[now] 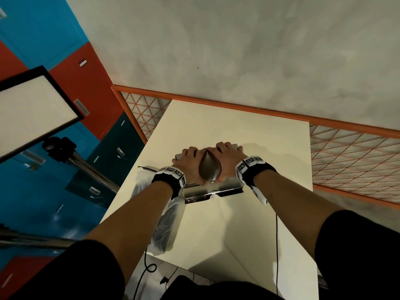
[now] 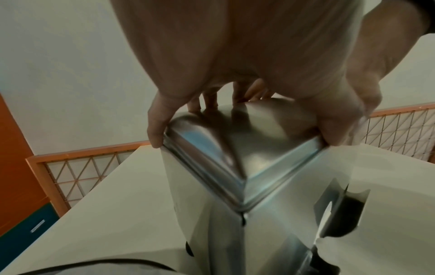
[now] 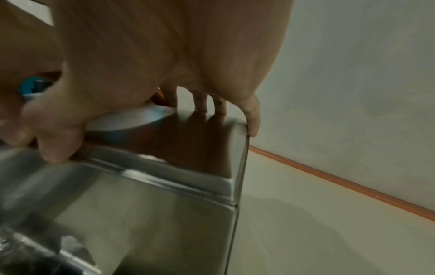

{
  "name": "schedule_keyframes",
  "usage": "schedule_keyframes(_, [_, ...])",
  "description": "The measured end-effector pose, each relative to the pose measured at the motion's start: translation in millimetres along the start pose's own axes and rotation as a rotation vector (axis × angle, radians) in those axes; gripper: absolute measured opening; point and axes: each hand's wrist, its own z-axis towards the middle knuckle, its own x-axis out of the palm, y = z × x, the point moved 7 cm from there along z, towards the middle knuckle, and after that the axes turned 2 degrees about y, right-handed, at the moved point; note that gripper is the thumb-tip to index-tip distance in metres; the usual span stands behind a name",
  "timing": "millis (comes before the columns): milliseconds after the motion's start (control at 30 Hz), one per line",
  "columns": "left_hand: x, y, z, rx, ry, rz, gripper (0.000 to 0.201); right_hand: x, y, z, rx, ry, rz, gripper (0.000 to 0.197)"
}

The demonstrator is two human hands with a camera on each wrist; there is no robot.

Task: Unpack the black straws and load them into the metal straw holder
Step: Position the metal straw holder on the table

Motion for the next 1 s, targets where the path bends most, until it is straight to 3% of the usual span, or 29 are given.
schedule_keyframes(300, [-8.2,-33.8,-21.0,0.086,-0.083,0.1,0.116,6.1,-13.5,-47.1,0.055,-0.177,0.015,0.123])
schedule_keyframes(533, [30.6,-105.1,-52.8,0.297,-0.129,0.211,0.12,44.9,-41.4,-139.9,0.19,-0.221,0.019,0.12])
schedule_keyframes(633, [45.7,-121.9,-60.9,0.33,-0.118,0.234,0.123,61.0,-44.5,-167.4,0.232,-0.188,0.035,0.12])
schedule_keyframes(1000, [180.1,-198.2,-97.3,0.496,0.219,0.112,0.124,187.7,-55.7,-274.1,0.392,0.131,0.188,0.127])
